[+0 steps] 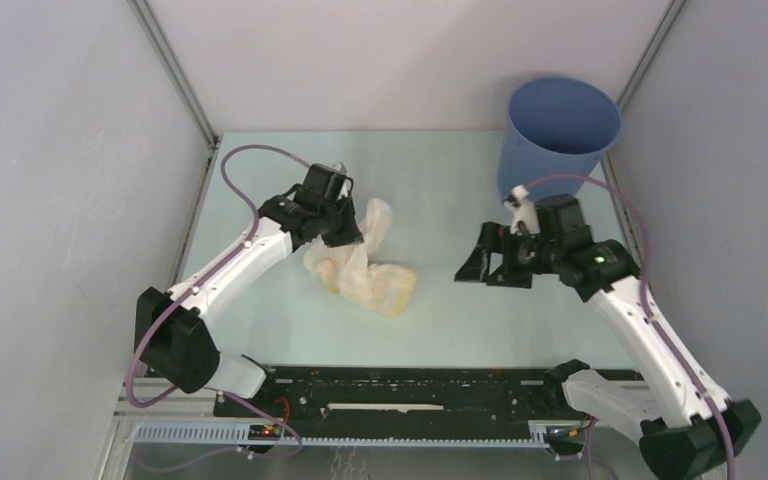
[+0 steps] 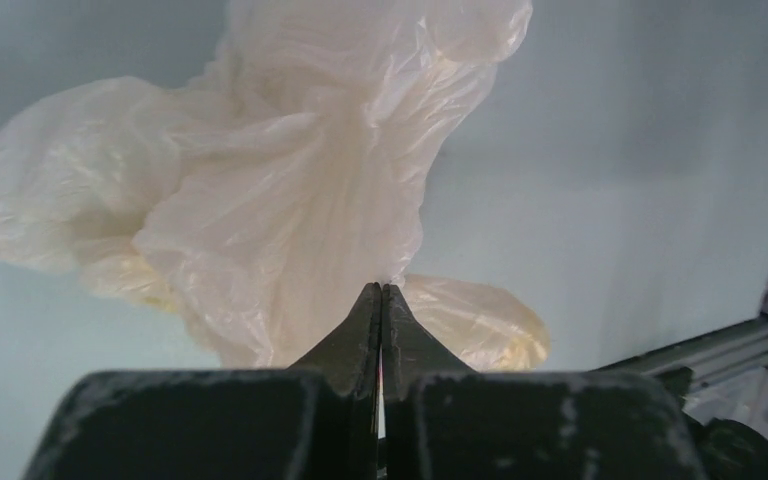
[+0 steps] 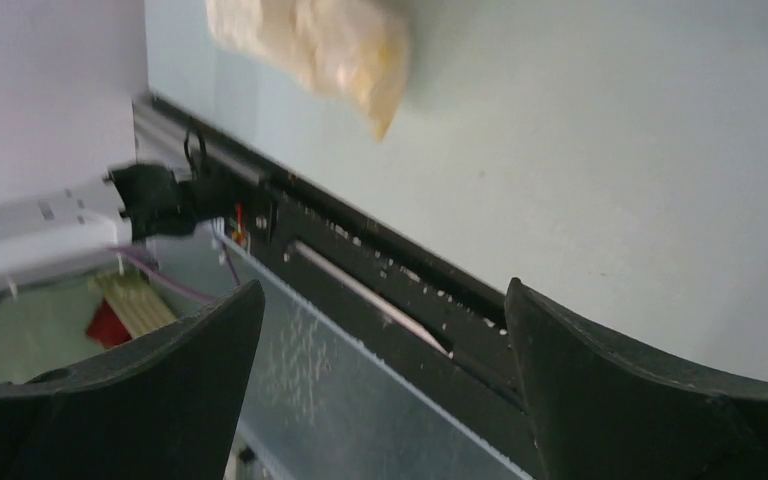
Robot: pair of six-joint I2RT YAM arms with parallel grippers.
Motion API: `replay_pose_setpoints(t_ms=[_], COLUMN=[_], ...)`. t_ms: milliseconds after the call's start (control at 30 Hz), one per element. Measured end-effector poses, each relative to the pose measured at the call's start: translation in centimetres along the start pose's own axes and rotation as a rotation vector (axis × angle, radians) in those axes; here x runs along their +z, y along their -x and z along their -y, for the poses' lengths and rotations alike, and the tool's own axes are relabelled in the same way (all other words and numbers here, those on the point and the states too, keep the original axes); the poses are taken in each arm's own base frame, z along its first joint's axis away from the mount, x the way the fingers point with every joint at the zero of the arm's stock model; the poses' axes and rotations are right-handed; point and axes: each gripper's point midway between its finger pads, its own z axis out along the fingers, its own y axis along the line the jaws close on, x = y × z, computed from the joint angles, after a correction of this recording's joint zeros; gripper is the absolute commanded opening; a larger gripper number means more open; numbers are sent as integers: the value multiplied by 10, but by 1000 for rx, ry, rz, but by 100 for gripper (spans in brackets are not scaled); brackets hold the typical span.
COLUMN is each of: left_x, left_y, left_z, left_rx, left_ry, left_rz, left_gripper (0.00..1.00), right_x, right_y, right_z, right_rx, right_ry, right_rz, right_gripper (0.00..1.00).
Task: Put the trash bags into the trash bin
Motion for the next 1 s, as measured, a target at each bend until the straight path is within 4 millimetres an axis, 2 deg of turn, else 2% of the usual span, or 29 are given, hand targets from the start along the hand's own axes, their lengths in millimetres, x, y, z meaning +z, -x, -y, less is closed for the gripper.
replay_pose_setpoints(t_ms=[100, 167, 267, 400, 533, 633, 767, 867, 1000], left_x=[-7, -10, -17, -36, -45, -43, -47, -53, -60], left_y=[10, 15, 18, 24, 18, 15, 18, 23, 31], left_z=[19, 33, 51, 78, 92, 97, 106, 114, 123], left_rx=[-15, -38, -79, -148, -229, -280, -315, -334, -360], left_ry=[-72, -132, -215, -368, -481, -520, -565, -607, -654], left_rz=[17, 21, 20, 44, 33, 11, 6, 10, 24], left_gripper=[0, 0, 0, 0, 0, 0, 0, 0, 0], right_x=[28, 42, 57, 61, 62, 67, 74, 75, 77], right_y=[-21, -27, -25, -14, -5, -9, -17, -15, -12], right_z=[-9, -12, -7, -4, -13, -20, -18, -17, -18], right_rx=[-15, 3, 67, 118, 118, 124, 159, 168, 188], right_ry=[50, 82, 111, 158, 220, 254, 256, 250, 253], right_rz=[-117, -156, -161, -131, -104, -111, -137, -129, -126], right_gripper=[97, 96, 96, 96, 95, 90, 92, 80, 51])
